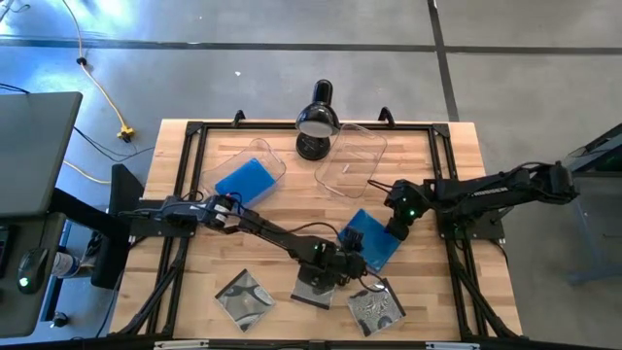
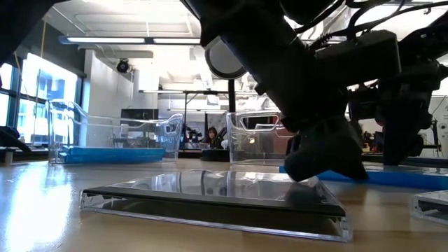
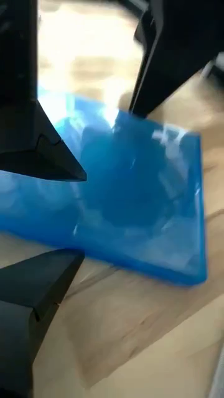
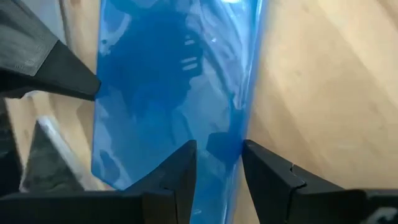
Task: Pick & place jewel cases by type
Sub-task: Put the blue CD case into the left transparent bin
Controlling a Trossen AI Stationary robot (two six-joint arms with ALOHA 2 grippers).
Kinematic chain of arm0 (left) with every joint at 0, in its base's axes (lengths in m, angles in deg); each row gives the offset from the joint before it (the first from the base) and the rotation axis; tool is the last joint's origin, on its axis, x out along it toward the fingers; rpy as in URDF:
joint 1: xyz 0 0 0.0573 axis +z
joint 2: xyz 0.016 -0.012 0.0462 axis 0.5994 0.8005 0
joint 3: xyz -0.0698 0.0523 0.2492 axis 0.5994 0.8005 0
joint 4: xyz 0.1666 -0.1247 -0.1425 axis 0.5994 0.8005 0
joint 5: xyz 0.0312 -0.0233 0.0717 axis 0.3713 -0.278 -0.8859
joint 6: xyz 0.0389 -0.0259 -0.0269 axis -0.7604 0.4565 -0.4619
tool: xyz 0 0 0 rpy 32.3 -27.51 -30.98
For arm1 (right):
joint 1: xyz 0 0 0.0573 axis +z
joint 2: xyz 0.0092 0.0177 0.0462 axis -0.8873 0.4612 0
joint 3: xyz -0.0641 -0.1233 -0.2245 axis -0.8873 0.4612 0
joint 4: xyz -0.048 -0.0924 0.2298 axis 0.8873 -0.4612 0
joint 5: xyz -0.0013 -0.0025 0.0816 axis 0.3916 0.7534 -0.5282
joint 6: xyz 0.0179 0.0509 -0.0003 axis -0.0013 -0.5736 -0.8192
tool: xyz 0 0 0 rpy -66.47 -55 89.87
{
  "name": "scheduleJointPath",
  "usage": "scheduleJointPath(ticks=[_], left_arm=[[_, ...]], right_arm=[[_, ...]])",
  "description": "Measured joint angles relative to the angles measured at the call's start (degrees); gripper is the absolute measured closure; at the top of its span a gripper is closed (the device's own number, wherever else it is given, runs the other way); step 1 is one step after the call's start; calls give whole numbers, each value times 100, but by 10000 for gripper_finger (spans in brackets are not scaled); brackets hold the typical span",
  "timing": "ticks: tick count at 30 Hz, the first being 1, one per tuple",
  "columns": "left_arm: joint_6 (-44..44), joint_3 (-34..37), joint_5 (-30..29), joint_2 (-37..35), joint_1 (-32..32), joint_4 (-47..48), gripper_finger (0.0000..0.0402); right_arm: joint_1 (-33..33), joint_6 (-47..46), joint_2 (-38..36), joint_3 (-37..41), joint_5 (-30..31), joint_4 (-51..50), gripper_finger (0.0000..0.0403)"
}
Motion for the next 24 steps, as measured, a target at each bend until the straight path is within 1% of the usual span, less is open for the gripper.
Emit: scheduleJointPath(ticks=[2,6,9,16,20,22,24], left_arm=[[-98,2,-36,6,44,-100,220],[-74,4,220,9,183,-104,220],[-83,7,264,9,221,-107,220],[-233,7,95,9,184,-107,220],[-259,7,49,9,120,-105,220],[-257,7,-8,-7,78,-106,220],[-298,14,-201,-57,46,-103,220]], right_arm=[[0,-22,2,0,-59,-6,278],[-2,-171,2,0,-182,-36,278],[-7,-158,2,2,-299,-48,278],[-4,-19,2,7,-406,-39,278],[2,100,7,11,-594,-31,278],[7,116,7,11,-521,-55,278],[7,203,5,7,-478,-175,279]])
